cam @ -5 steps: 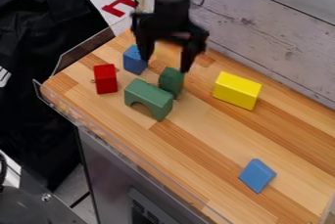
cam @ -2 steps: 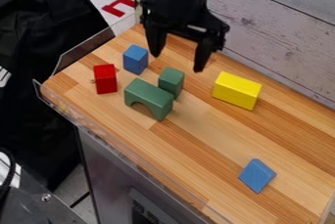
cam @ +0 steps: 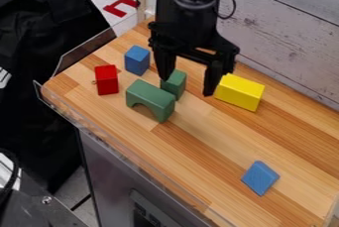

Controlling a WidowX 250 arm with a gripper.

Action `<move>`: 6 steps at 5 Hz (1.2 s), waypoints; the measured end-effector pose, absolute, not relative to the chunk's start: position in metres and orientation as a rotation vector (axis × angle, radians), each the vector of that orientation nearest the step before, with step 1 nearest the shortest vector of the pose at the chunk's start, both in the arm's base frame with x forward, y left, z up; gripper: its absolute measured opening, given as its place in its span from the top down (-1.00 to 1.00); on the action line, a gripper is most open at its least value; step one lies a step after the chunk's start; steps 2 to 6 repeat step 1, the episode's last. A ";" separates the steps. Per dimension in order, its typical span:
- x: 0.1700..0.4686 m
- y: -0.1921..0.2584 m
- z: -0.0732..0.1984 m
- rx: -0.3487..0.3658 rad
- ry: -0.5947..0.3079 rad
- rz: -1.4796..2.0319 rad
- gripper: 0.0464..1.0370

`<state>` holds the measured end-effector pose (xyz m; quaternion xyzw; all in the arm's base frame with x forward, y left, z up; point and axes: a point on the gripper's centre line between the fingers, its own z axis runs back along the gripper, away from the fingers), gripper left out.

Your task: Move the green cube to the left

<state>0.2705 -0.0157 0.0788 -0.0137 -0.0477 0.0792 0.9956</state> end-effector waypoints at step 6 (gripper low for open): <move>0.268 -0.023 0.073 -0.051 -0.100 0.147 -0.93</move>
